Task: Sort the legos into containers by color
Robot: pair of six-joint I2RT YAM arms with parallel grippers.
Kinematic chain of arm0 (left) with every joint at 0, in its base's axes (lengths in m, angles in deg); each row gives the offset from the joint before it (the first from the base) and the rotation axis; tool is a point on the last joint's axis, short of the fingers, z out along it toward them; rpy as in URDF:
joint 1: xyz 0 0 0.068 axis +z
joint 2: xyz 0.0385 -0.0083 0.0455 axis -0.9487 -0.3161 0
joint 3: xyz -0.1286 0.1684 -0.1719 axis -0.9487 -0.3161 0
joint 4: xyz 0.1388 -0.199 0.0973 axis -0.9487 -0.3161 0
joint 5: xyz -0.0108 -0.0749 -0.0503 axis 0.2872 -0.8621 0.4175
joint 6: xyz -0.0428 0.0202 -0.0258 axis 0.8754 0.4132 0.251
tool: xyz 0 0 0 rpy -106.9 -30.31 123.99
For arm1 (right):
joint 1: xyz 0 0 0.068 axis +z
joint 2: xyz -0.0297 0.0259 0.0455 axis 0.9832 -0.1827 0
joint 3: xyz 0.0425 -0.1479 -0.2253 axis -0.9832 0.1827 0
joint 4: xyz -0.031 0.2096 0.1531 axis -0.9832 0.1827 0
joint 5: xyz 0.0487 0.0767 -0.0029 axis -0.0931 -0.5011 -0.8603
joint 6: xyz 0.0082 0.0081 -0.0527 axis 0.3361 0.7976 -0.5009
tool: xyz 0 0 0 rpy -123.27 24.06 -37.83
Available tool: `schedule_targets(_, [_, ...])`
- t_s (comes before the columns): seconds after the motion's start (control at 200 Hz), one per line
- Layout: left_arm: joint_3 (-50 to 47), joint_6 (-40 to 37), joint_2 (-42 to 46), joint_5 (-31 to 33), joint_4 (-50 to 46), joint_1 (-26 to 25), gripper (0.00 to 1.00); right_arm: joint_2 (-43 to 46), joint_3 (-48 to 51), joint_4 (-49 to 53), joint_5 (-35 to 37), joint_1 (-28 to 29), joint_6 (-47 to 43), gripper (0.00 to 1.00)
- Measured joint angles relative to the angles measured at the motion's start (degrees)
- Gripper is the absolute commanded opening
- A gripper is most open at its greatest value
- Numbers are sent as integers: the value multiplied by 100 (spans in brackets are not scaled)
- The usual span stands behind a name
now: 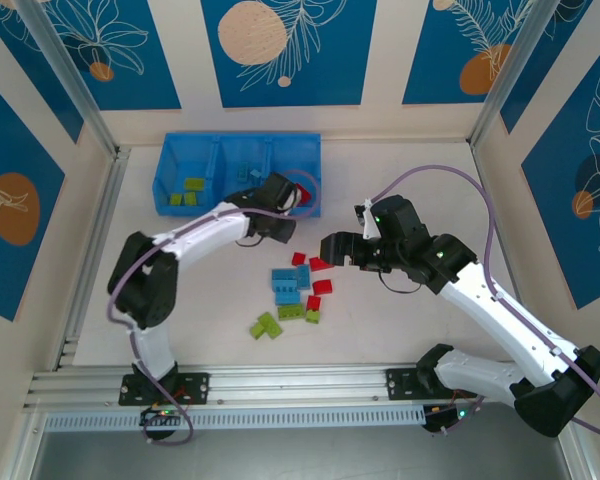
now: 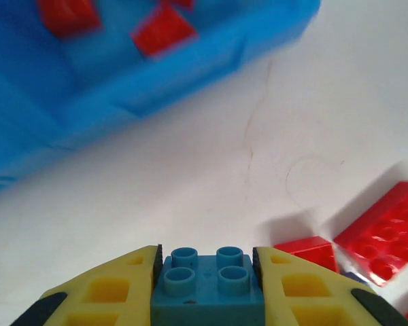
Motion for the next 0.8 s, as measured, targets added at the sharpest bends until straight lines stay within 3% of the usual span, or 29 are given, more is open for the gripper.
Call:
schedule_targets(0.17, [857, -105, 24, -4, 37, 839, 30, -2, 0, -2, 0, 2, -2, 87])
schedule_targets(0.275, [1685, -118, -610, -17, 26, 1390, 31, -2, 0, 4, 0, 0, -4, 87])
schedule_targets(0.39, [2586, -125, -1484, -26, -140, 1779, 39, 2, 0, 9, 2, 0, -4, 87])
schedule_targets(0.5, [3241, -199, -2063, -37, -452, 1915, 49, 28, 0, 11, 17, 0, -4, 87])
schedule_targets(0.605, [3475, -260, -2164, -151, -763, 1928, 52, 109, 0, 7, 44, 2, -4, 88])
schedule_targets(0.67, [3421, -249, -2024, -297, -815, 1921, 57, 149, 0, -2, 83, 0, -9, 88])
schedule_targets(0.8, [2736, -271, -1215, -597, -872, 1849, 58, 87, 22, -136, 140, -7, -33, 88])
